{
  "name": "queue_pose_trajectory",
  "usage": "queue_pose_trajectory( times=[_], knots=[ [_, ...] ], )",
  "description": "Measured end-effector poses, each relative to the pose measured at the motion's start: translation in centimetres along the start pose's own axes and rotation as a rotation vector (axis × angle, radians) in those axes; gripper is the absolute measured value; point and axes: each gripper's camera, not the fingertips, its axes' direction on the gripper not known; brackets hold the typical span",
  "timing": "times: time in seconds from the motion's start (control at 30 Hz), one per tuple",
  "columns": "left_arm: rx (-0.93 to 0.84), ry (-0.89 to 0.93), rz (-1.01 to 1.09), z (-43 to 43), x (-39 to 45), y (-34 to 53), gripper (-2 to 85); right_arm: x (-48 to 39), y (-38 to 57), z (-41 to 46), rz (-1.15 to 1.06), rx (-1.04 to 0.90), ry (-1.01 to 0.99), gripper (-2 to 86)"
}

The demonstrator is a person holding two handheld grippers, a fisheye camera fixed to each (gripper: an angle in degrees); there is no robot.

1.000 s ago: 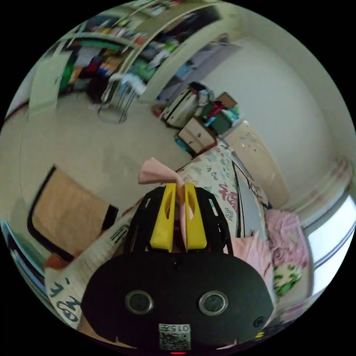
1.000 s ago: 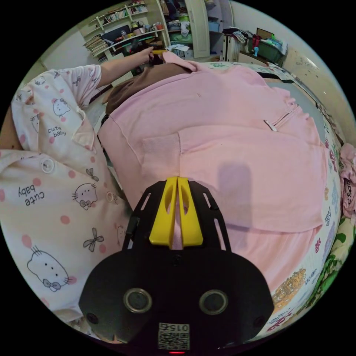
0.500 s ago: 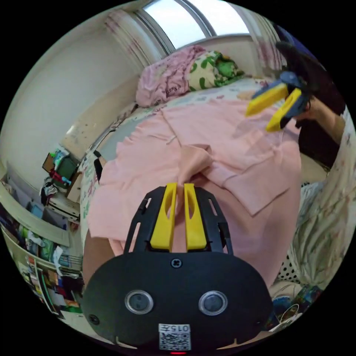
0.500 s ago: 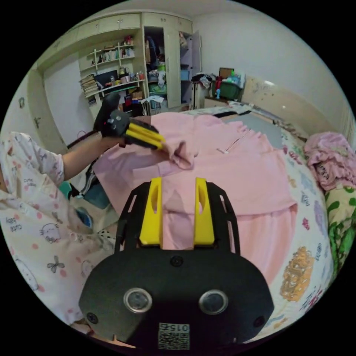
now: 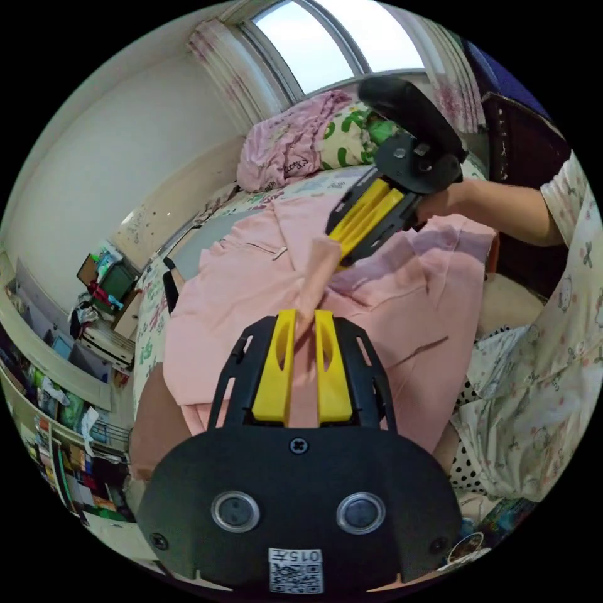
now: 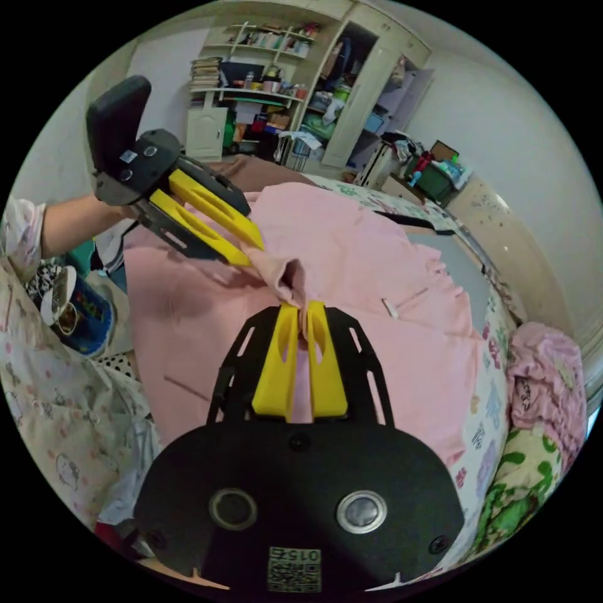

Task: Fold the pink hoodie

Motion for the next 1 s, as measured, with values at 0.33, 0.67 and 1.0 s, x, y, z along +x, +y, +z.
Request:
queue_pose_trajectory(
  times=[0.33, 0.67, 1.0],
  knots=[
    [-0.195, -0.138, -0.38, 2.8, -16.6, 6.8, 9.1, -0.4, 7.3, -7.5, 0.226, 0.033, 0.008, 0.9],
    [-0.379, -0.313, -0.302, 11.7, -22.5, 4.3, 9.0, -4.3, -0.6, -13.6, 0.11, 0.251, 0.095, 0.8],
    [-0.296, -0.205, -0.513, 12.1, -25.8, 12.4, 1.5, -4.9, -4.7, -15.8, 0.108, 0.074, 0.024, 0.8]
  ],
)
